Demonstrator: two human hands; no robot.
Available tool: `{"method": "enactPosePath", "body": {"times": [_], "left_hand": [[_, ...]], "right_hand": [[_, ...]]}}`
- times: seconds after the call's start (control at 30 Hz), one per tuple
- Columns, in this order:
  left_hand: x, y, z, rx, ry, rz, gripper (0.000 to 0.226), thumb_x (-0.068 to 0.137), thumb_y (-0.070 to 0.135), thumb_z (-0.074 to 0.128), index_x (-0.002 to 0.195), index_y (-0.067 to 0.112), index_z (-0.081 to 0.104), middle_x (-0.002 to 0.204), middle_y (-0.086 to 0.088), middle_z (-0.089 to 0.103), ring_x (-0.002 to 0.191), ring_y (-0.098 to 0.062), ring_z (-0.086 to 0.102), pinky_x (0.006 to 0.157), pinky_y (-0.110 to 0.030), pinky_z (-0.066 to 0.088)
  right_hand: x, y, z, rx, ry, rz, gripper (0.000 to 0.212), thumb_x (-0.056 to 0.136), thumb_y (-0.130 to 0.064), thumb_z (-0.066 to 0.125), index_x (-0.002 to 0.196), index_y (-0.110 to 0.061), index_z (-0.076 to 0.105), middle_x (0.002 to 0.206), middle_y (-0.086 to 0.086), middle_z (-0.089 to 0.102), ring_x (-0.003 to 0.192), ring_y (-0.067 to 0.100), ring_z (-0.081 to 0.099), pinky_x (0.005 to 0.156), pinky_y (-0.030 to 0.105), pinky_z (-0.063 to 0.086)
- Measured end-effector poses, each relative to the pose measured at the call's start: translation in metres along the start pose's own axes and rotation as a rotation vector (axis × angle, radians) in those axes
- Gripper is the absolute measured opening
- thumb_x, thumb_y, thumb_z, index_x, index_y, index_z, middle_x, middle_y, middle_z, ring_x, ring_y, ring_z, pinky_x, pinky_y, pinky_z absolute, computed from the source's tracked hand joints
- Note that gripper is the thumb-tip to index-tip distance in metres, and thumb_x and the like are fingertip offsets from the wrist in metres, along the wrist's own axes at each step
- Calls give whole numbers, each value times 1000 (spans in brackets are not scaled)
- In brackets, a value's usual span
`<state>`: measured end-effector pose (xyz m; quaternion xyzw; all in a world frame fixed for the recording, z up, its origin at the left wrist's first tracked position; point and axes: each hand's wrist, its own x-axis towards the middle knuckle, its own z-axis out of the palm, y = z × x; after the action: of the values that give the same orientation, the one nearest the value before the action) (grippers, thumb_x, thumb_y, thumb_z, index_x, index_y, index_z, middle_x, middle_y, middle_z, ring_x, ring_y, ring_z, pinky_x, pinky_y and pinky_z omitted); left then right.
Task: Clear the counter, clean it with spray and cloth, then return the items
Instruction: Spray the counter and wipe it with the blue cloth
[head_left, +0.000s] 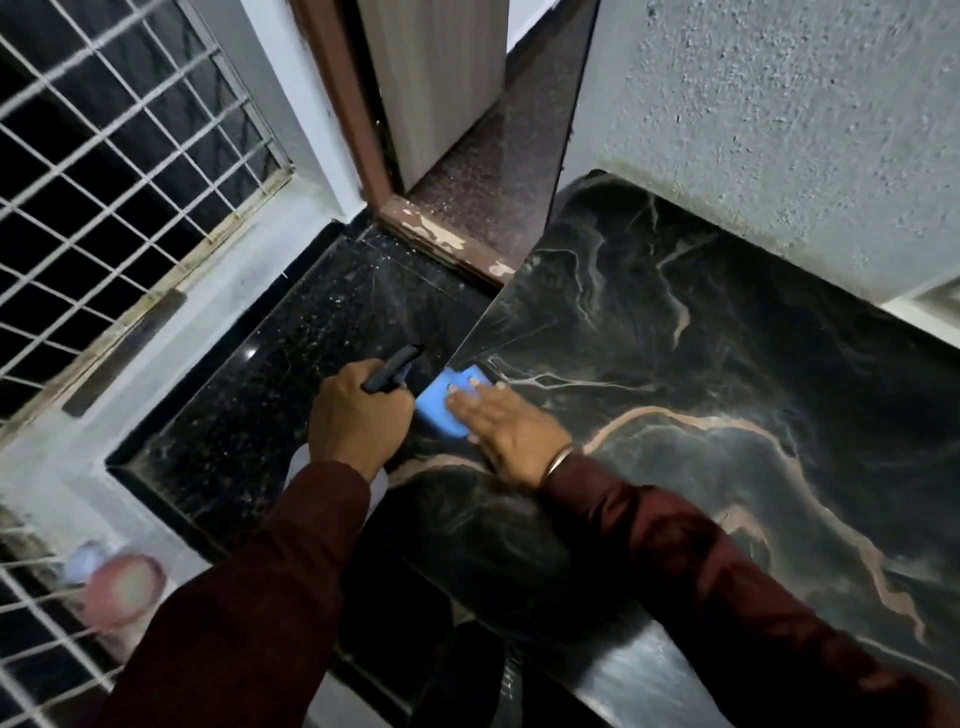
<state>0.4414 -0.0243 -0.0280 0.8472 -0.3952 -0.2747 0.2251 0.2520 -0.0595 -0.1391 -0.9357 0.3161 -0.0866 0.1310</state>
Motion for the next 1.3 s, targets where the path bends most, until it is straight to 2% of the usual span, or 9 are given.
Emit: {"method": "enactPosePath", "body": {"times": [0.13, 0.23, 0.37, 0.5, 0.73, 0.83, 0.97, 1.1, 1.3], "left_hand": [[0, -5, -11, -9, 24, 5, 18, 84, 21, 63, 68, 14, 65, 63, -5, 60, 69, -35, 60, 63, -34, 43], [-3, -16, -19, -22, 40, -3, 15, 82, 22, 62, 70, 16, 67, 66, -5, 64, 69, -31, 62, 68, -39, 52], [-6, -23, -25, -32, 41, -35, 24, 82, 22, 62, 59, 17, 57, 60, -2, 56, 69, -35, 58, 65, -37, 46], [-15, -23, -30, -55, 45, -64, 25, 84, 19, 62, 59, 15, 58, 62, -5, 60, 71, -37, 59, 66, -35, 41], [-27, -34, -29, -59, 101, -78, 26, 86, 19, 62, 60, 18, 57, 65, -4, 60, 72, -35, 58, 66, -33, 42], [-42, -40, -24, -77, 130, -111, 23, 83, 19, 62, 61, 16, 58, 64, -5, 59, 70, -36, 59, 64, -31, 39], [-70, -43, -20, -67, 180, -116, 21, 82, 20, 62, 63, 18, 57, 66, -7, 59, 74, -37, 58, 66, -31, 38], [-95, -54, -21, -77, 214, -153, 19, 83, 24, 63, 65, 18, 61, 72, -12, 64, 78, -39, 60, 67, -34, 41], [-126, -69, -19, -90, 212, -211, 22, 86, 19, 63, 64, 15, 62, 66, -7, 59, 72, -38, 56, 64, -33, 37]], "right_hand": [[33, 92, -34, -58, 147, 567, 52, 90, -20, 35, 137, 0, 43, 142, 23, 44, 129, 44, 42, 108, 51, 31], [66, 69, -26, -80, 108, 654, 61, 86, -23, 21, 141, 2, 36, 148, 22, 36, 136, 41, 31, 114, 49, 20], [36, -53, 23, 62, 21, 142, 53, 88, -18, 38, 137, -1, 45, 142, 19, 45, 131, 42, 41, 107, 50, 37], [-24, -62, 14, 130, -148, -206, 50, 95, -22, 39, 144, -11, 37, 152, 6, 34, 141, 27, 28, 114, 45, 21], [-4, 62, -45, -104, 198, 639, 49, 82, -6, 48, 128, 11, 49, 135, 30, 48, 123, 50, 47, 102, 59, 35], [5, -15, -16, -142, 257, 388, 50, 77, -10, 44, 119, 14, 55, 124, 31, 56, 112, 52, 54, 93, 60, 45], [-21, -119, 40, -82, -119, -139, 53, 90, -18, 29, 140, -4, 41, 146, 13, 43, 135, 38, 37, 108, 49, 36], [-63, -72, 13, 34, -173, -340, 50, 92, -23, 42, 140, -8, 44, 146, 9, 43, 136, 32, 37, 113, 46, 24], [-24, 41, -30, -22, 72, 547, 63, 79, -21, 39, 137, 3, 41, 144, 25, 39, 130, 47, 36, 109, 52, 25]]}}
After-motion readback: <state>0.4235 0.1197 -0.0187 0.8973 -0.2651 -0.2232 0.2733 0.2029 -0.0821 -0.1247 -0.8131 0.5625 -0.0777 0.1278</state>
